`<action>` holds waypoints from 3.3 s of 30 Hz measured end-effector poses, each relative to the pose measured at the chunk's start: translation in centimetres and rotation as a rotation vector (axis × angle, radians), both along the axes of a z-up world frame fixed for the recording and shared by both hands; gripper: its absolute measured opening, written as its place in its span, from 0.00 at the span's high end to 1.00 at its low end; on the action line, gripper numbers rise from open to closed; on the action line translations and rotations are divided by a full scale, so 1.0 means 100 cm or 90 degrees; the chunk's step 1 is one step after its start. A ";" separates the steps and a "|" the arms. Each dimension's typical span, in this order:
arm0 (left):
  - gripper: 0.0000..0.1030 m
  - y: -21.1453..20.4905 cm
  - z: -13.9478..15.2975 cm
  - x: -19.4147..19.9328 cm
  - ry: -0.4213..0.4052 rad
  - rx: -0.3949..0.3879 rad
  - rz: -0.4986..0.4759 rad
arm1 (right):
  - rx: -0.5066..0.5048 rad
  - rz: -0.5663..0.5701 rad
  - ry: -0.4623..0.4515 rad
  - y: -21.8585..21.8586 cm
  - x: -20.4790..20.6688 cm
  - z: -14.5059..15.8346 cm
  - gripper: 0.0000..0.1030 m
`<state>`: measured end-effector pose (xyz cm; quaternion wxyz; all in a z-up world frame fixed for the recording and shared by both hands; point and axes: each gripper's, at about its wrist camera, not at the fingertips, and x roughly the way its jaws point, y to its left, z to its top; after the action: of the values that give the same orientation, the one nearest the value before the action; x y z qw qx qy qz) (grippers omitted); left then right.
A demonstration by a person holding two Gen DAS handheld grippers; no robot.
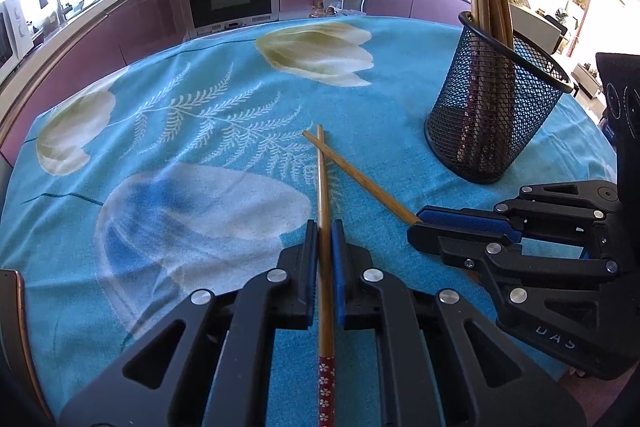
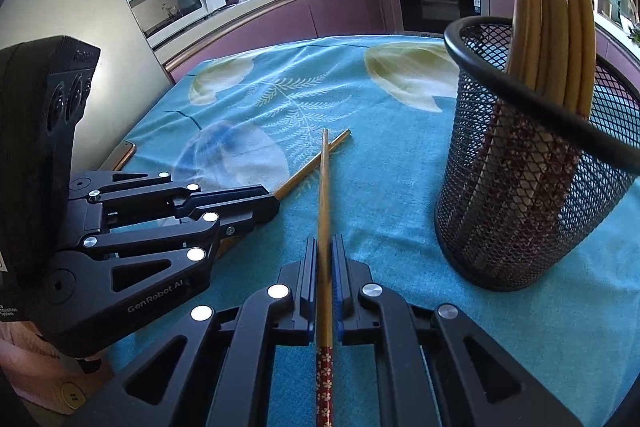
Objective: Organize utensils
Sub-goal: 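Lower the right gripper onto one of the last two chopsticks and close while the left gripper grasps the other, then lift both held chopsticks upright above the cloth toward the mesh holder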
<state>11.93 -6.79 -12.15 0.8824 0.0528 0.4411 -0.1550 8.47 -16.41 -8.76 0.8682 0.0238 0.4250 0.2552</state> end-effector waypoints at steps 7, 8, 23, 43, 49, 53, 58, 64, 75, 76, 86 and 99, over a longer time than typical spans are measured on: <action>0.93 0.004 0.013 -0.007 -0.016 -0.017 -0.001 | 0.031 0.006 -0.028 -0.007 -0.007 0.017 0.94; 0.93 0.005 0.015 -0.008 -0.019 -0.021 -0.002 | 0.036 0.007 -0.032 -0.008 -0.008 0.020 0.94; 0.93 0.018 0.058 -0.030 -0.058 -0.097 -0.029 | 0.100 0.001 -0.083 -0.028 -0.022 0.051 0.94; 0.93 0.017 0.081 -0.043 -0.089 -0.123 -0.046 | 0.116 -0.008 -0.115 -0.049 -0.032 0.067 0.94; 0.93 0.016 0.087 -0.048 -0.098 -0.126 -0.051 | 0.113 -0.007 -0.114 -0.049 -0.033 0.065 0.94; 0.93 0.015 0.091 -0.052 -0.103 -0.127 -0.053 | 0.113 -0.006 -0.117 -0.047 -0.036 0.066 0.94; 0.93 0.015 0.094 -0.053 -0.107 -0.132 -0.056 | 0.117 -0.010 -0.129 -0.050 -0.039 0.071 0.94; 0.93 0.015 0.098 -0.054 -0.114 -0.139 -0.058 | 0.119 -0.015 -0.145 -0.056 -0.044 0.076 0.94; 0.93 0.016 0.104 -0.060 -0.125 -0.150 -0.064 | 0.120 -0.019 -0.162 -0.064 -0.051 0.083 0.94; 0.93 0.016 0.105 -0.061 -0.125 -0.151 -0.065 | 0.120 -0.020 -0.164 -0.064 -0.052 0.084 0.94; 0.93 0.017 0.108 -0.062 -0.133 -0.153 -0.066 | 0.118 -0.025 -0.181 -0.067 -0.054 0.092 0.94; 0.93 0.015 0.113 -0.060 -0.145 -0.160 -0.064 | 0.114 -0.033 -0.195 -0.072 -0.054 0.101 0.94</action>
<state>5.95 -5.29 -0.80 0.9174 -0.0188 0.3121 -0.2463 3.07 -23.60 1.34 0.9234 0.0727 0.2630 0.2699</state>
